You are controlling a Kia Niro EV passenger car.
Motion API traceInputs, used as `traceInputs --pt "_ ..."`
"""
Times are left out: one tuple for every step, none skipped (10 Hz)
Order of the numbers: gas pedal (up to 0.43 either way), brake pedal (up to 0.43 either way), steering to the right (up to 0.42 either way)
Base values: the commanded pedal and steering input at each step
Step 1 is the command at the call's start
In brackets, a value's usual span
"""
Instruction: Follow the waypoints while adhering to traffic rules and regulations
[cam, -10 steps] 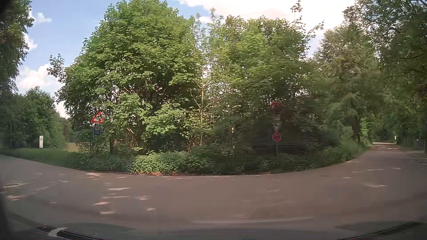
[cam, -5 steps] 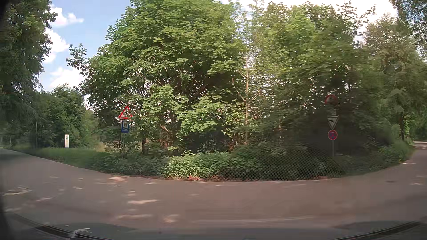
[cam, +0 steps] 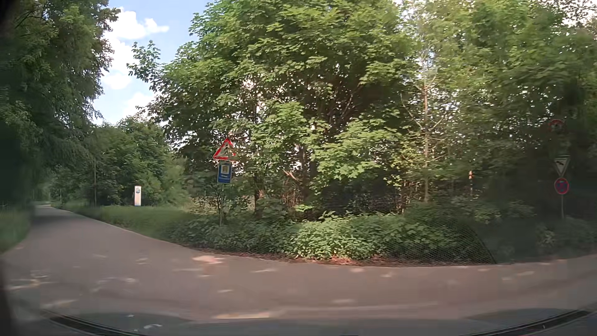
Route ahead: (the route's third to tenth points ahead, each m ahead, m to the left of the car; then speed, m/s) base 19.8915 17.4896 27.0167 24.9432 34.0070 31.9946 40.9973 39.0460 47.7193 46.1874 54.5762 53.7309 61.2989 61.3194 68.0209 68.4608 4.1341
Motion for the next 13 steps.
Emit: traceInputs --pt "0.047 0.018 -0.353" --pt "0.047 0.018 -0.355" --pt "0.047 0.018 -0.359" --pt "0.047 0.018 -0.363" --pt "0.047 0.018 -0.368" --pt "0.047 0.018 -0.374" --pt "0.047 0.018 -0.377" --pt "0.047 0.018 -0.377" --pt "0.047 0.018 -0.376" --pt "0.047 0.018 -0.374" --pt "0.047 0.018 -0.372" --pt "0.047 0.018 -0.363" --pt "0.047 0.018 -0.351"
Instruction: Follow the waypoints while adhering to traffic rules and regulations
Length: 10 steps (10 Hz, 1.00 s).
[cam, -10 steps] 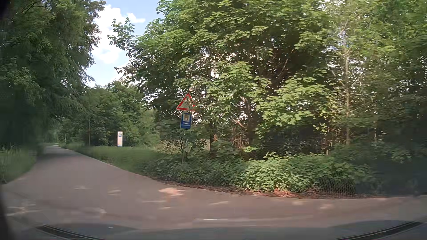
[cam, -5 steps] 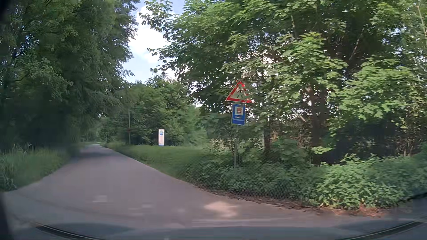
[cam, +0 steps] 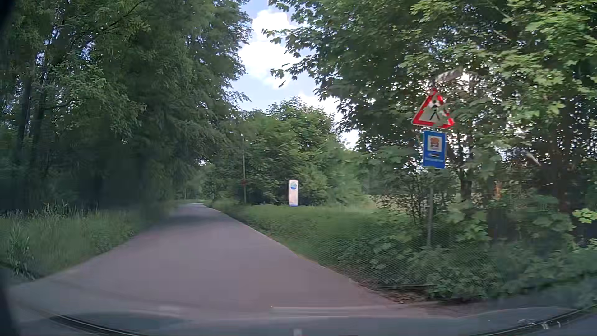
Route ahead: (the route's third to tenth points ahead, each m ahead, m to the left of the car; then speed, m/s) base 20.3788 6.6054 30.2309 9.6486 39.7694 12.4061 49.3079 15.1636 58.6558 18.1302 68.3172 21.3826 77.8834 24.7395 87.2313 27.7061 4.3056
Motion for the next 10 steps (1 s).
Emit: traceInputs --pt "0.047 0.018 -0.338" --pt "0.047 0.018 -0.327" --pt "0.047 0.018 -0.316" --pt "0.047 0.018 -0.299" --pt "0.047 0.018 -0.276" --pt "0.047 0.018 -0.243" --pt "0.047 0.018 -0.214" --pt "0.047 0.018 -0.187" --pt "0.047 0.018 -0.164" --pt "0.047 0.018 -0.144"
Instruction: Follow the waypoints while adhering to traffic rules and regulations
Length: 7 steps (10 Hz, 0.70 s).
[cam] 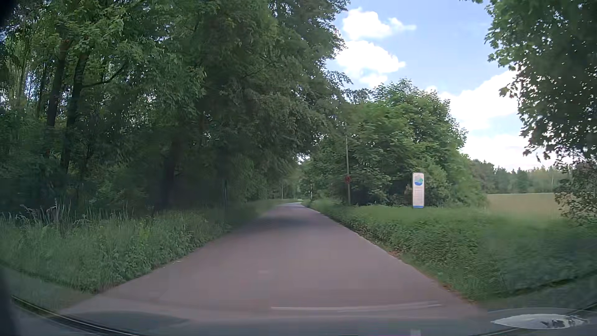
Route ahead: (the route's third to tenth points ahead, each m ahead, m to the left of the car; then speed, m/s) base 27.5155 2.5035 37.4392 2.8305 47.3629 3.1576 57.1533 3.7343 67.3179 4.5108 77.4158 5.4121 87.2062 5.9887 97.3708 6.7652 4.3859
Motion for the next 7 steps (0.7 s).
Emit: traceInputs --pt "0.047 0.018 -0.120" --pt "0.047 0.018 -0.093" --pt "0.047 0.018 -0.074" --pt "0.047 0.018 -0.050" --pt "0.047 0.018 -0.034" --pt "0.047 0.018 -0.025" --pt "0.047 0.018 -0.024"
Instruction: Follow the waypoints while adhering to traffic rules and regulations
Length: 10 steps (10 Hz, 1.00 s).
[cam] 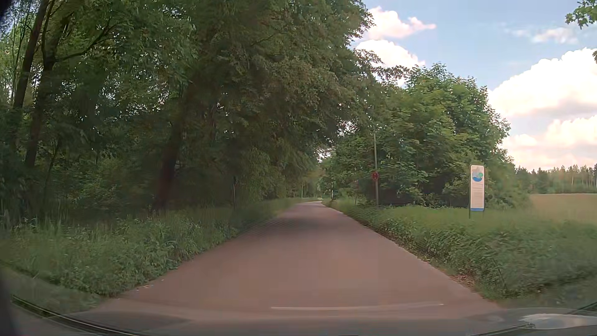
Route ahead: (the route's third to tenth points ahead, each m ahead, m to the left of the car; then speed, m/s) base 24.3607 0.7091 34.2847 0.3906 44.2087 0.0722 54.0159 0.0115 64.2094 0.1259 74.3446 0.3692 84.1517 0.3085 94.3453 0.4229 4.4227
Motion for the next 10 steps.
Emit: traceInputs --pt "0.047 0.018 -0.021" --pt "0.059 0.018 -0.016" --pt "0.059 0.018 -0.011" --pt "0.067 0.018 -0.005" --pt "0.087 0.018 0.005" --pt "0.098 0.018 0.014" --pt "0.110 0.018 0.013" --pt "0.118 0.018 0.013" --pt "0.118 0.018 0.012" --pt "0.130 0.018 0.010"
